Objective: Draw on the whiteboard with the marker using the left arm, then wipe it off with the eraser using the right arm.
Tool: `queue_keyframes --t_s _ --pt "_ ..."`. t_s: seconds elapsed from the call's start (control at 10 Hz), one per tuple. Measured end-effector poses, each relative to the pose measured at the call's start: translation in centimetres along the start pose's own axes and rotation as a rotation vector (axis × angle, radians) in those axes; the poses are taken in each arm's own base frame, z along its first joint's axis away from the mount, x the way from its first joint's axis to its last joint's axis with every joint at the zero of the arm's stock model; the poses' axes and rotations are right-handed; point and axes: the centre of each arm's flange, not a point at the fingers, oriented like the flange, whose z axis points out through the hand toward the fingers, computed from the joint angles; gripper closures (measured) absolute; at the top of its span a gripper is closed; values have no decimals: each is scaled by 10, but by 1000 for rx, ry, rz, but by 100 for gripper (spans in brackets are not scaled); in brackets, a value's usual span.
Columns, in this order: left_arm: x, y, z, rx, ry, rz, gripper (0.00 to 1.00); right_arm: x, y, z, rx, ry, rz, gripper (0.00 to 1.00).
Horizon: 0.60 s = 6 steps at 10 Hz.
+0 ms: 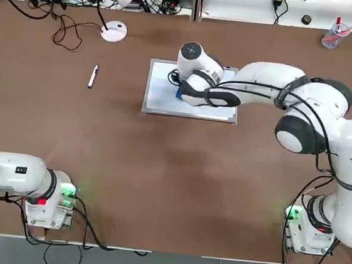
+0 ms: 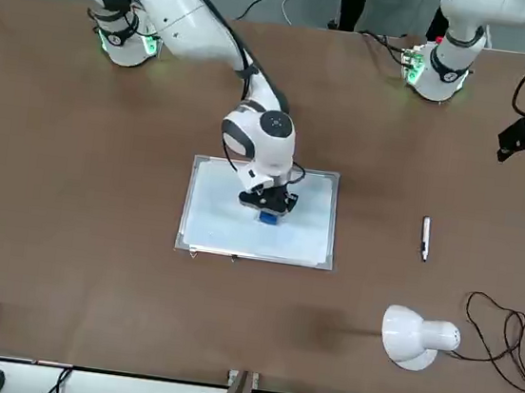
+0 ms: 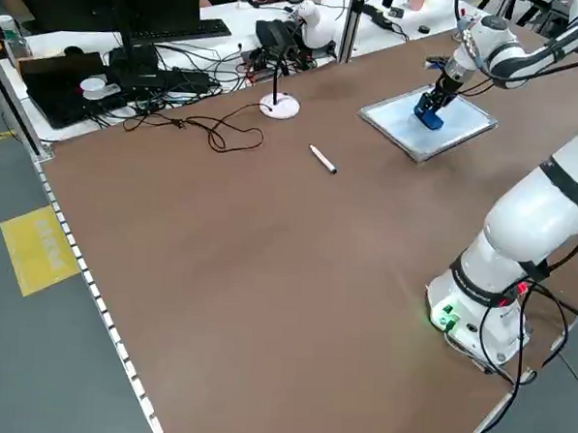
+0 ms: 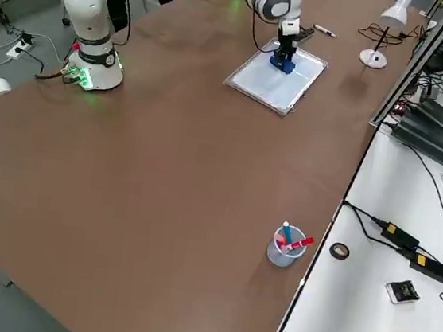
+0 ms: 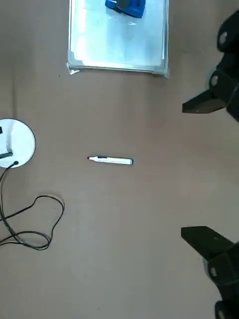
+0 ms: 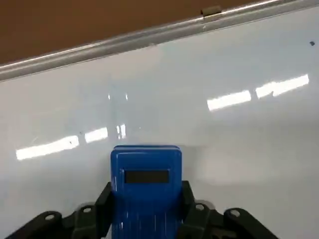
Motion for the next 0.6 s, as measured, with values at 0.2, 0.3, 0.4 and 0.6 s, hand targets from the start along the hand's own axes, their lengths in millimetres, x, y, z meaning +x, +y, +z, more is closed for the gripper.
queue_keyframes --t_s 0.2,0.3,0.4,0.6 --pt "0 0 0 0 0 0 0 10 2 -4 -6 4 -6 44" --pt "0 0 0 0 0 0 0 21 7 -10 -27 -3 -20 44" --pt "0 0 0 0 0 0 0 36 14 -21 -50 -18 -38 44" --pt "0 0 0 0 1 0 0 79 36 -62 -62 -74 -83 44"
